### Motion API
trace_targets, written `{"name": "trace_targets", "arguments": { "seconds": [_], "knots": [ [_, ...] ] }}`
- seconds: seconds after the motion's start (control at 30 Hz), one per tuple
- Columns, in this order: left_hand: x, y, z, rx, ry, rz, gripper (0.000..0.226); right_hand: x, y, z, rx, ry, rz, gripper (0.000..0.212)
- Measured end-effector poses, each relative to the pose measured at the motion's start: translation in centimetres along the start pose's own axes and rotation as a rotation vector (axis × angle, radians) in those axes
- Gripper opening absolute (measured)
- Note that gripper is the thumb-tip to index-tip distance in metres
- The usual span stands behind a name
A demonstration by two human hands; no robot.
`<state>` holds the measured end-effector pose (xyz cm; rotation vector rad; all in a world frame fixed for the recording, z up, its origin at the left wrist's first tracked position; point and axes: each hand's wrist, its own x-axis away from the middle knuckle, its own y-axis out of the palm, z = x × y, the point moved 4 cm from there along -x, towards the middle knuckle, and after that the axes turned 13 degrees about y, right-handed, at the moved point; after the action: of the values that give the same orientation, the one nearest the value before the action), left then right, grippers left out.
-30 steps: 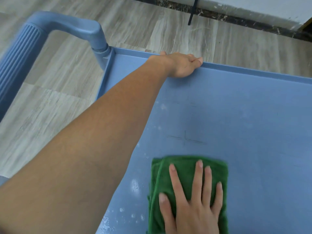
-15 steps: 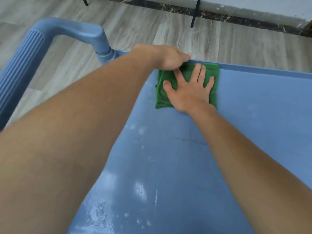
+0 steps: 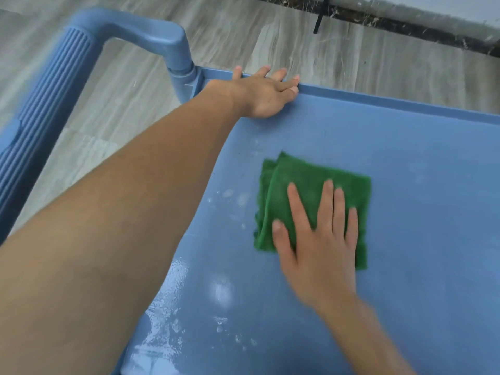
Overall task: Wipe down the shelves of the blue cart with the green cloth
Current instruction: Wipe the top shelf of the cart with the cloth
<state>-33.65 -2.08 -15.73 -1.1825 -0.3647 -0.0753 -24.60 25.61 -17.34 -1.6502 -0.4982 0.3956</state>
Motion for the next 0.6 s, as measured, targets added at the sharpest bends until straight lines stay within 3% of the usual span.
{"name": "trace_targets", "arguments": {
  "seconds": [0.17,0.27,0.33,0.6],
  "knots": [
    [0.3,-0.1,-0.1,0.021,-0.011,-0.008,0.056,11.6,0.3,1.5,0.085,-0.066,0.015,0.062],
    [0.4,-0.3,-0.1,0.045,-0.019,-0.002,0.057,14.5,0.9,1.7,0.186,0.011,0.013,0.049],
    [0.7,-0.7,-0.1,0.072,-0.047,0.008,0.06,14.6,0.8,1.8,0.204,0.058,0.037,0.043],
    [1.0,-2.8,0.1,0.277,-0.176,0.032,0.076,7.7,0.3,-0.2,0.009,-0.012,-0.055,0.066]
  ]
}}
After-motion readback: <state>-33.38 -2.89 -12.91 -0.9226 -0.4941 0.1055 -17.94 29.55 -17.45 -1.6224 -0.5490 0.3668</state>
